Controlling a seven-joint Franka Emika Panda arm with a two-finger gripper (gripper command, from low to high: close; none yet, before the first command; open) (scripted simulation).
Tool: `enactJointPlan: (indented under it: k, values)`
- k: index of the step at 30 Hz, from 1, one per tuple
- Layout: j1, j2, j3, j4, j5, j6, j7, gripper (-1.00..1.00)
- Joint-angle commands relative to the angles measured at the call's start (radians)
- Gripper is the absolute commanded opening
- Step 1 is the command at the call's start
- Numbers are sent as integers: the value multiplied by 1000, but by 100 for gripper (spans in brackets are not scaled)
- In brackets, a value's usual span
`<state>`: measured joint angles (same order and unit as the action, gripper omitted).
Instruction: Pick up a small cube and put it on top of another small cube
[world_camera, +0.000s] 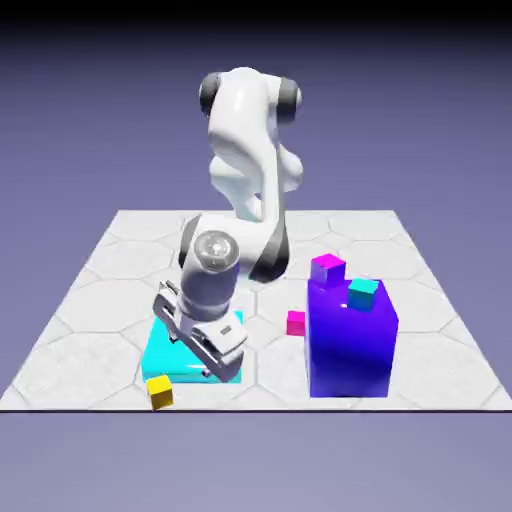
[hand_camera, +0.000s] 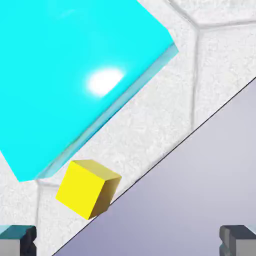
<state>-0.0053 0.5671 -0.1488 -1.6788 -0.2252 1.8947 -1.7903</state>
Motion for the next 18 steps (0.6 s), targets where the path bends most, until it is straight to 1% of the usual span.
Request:
enactJointPlan:
  k: [1, 18]
  values:
    - [0, 20, -3, 19, -4, -20, -44, 0]
    - [-5, 352, -46, 350, -70, -353, -783, 0]
